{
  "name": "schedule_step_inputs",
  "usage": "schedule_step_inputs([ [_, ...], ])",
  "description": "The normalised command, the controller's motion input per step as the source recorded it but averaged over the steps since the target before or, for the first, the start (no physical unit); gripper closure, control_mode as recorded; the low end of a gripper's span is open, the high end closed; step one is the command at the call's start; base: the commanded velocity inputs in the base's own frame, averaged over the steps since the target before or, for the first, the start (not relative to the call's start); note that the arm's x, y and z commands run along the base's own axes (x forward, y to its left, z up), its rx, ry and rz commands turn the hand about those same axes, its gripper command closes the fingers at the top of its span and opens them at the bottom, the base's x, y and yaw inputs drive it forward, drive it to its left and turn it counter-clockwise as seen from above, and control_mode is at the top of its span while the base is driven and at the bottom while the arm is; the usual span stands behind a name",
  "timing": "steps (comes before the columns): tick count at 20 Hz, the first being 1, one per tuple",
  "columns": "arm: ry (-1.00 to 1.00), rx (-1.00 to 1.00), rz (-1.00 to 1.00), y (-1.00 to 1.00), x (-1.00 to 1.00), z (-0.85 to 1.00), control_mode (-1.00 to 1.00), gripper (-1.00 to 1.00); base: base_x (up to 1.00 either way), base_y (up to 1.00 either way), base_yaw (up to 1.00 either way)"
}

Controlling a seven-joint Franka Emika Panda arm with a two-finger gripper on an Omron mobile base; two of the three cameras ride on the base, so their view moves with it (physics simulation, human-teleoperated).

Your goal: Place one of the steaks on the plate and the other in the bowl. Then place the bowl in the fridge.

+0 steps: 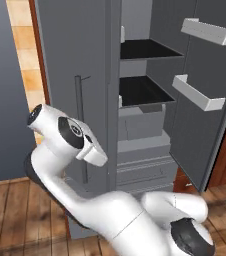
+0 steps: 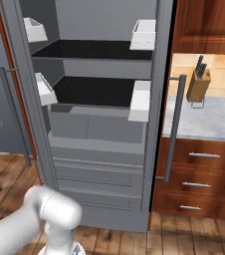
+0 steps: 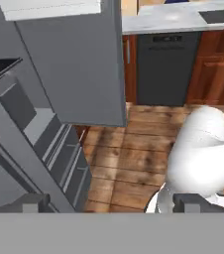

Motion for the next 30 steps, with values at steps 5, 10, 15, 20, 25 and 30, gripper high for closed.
schedule_step_inputs([
  [5,-0.05,0.61,0.32,-0.94,-0.39,0.02,-1.00,-1.00,0.00,0.00,0.00],
  [10,0.17,0.38,-0.11,-0.84,0.39,-0.20,-1.00,-1.00,0.00,0.00,0.00],
  [15,0.17,0.44,-0.12,-0.70,0.78,-0.09,-1.00,-1.00,0.00,0.00,0.00],
  [20,0.07,0.53,0.01,-0.51,0.81,-0.29,-1.00,-1.00,0.00,0.00,0.00],
  [25,0.13,0.27,0.14,0.11,0.98,-0.40,-1.00,-1.00,0.00,0.00,0.00],
  [30,0.30,0.25,0.33,0.14,0.90,-0.13,-1.00,-1.00,0.00,0.00,0.00],
])
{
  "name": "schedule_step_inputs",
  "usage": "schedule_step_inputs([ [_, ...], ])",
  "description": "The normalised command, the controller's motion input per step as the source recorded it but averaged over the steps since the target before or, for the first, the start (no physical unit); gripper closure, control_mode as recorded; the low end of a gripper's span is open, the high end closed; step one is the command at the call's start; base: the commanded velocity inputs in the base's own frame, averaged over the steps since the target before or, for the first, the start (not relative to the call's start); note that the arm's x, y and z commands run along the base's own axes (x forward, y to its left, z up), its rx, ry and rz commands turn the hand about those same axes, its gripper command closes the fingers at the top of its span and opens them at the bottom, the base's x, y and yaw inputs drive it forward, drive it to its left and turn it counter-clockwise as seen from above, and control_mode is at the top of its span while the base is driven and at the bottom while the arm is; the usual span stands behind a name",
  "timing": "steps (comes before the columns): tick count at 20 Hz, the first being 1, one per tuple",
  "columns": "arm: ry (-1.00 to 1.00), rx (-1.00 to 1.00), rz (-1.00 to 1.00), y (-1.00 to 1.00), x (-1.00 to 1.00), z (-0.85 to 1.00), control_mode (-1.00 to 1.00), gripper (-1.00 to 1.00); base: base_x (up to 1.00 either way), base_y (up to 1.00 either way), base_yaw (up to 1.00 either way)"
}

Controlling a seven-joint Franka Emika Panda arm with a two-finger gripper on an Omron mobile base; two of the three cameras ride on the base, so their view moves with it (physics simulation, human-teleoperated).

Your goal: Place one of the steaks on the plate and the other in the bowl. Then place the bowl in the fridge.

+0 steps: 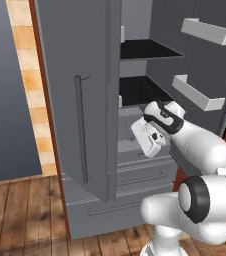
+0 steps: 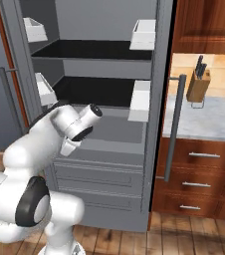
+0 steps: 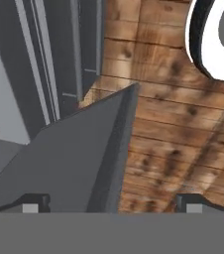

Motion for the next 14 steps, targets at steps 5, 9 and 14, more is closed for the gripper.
schedule_step_inputs([
  [5,0.08,0.14,0.29,0.47,0.45,-0.34,-1.00,-1.00,0.00,0.00,0.00],
  [9,0.00,0.11,0.21,0.58,0.38,-0.34,-1.00,-1.00,0.00,0.00,0.00],
  [14,0.11,0.22,0.08,0.69,0.24,-0.39,-1.00,-1.00,0.00,0.00,0.00],
])
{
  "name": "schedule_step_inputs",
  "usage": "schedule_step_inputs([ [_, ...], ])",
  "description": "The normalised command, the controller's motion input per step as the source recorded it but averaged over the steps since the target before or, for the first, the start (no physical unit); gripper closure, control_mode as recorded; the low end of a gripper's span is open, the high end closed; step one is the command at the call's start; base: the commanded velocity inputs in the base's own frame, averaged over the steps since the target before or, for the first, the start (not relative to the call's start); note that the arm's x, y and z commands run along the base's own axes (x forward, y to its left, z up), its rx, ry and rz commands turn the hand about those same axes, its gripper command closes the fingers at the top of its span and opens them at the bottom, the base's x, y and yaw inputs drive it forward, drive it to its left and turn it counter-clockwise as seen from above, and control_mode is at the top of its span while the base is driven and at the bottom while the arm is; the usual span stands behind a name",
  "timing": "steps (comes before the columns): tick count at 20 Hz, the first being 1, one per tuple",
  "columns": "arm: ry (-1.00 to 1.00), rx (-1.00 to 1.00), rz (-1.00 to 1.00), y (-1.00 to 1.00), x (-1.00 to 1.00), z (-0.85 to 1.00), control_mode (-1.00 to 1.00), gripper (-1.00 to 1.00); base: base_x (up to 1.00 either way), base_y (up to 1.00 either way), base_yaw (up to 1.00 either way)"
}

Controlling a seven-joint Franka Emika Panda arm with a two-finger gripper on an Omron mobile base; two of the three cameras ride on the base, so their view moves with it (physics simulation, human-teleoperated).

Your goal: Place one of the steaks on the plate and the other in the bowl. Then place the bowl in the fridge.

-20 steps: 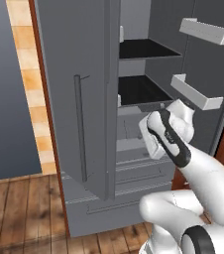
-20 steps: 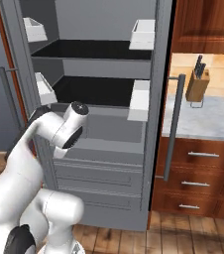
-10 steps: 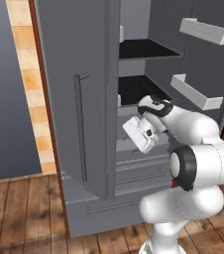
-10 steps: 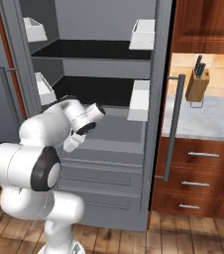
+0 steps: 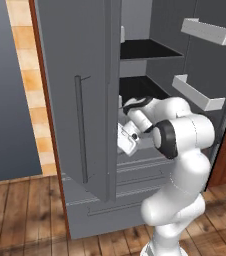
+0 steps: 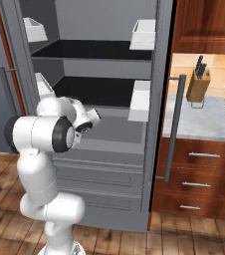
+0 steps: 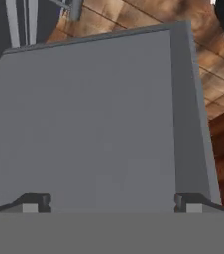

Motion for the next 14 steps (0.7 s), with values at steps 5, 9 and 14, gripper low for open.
schedule_step_inputs([
  [5,0.10,0.14,0.12,0.88,-0.09,-0.41,-1.00,-1.00,0.00,0.00,0.00],
  [9,0.08,0.00,0.06,1.00,-0.45,-0.29,-1.00,-1.00,0.00,0.00,0.00],
  [14,-0.03,0.00,-0.13,1.00,-0.75,-0.13,-1.00,-1.00,0.00,0.00,0.00],
])
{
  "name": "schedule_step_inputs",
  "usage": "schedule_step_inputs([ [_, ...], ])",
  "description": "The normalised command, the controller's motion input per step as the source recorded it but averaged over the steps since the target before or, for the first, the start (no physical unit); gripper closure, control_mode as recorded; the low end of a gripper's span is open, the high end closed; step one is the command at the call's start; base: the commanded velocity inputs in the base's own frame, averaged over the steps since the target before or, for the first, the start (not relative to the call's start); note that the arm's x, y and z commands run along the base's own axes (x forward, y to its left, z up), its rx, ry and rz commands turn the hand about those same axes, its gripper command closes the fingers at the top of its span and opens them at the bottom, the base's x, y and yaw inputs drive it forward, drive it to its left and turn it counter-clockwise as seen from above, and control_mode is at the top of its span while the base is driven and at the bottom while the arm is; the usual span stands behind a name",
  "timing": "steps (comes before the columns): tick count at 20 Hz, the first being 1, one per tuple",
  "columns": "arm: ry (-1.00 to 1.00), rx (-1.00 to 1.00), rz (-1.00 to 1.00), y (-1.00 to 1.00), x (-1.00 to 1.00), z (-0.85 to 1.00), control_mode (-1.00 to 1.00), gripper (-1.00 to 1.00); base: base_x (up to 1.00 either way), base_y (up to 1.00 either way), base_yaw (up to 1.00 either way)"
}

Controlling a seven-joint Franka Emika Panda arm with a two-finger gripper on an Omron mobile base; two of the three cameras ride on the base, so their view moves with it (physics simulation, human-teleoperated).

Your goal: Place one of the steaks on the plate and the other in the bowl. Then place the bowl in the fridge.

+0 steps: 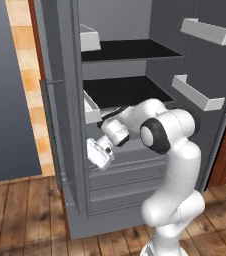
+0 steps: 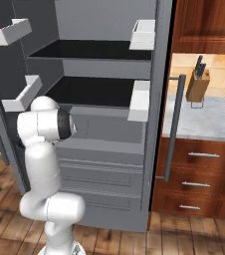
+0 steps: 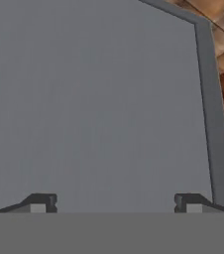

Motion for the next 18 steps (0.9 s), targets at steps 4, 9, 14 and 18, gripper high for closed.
schedule_step_inputs([
  [4,-0.05,0.00,-0.38,1.00,-0.49,-0.01,-1.00,-1.00,0.00,0.00,0.00],
  [9,0.00,-0.03,-0.35,0.72,-0.21,-0.01,-1.00,-1.00,0.00,0.00,0.00],
  [14,-0.13,-0.23,-0.10,-0.58,0.06,0.00,-1.00,-1.00,0.00,0.00,0.00],
  [18,-0.50,-0.29,0.11,-0.72,0.00,0.00,-1.00,-1.00,0.00,0.00,0.00],
])
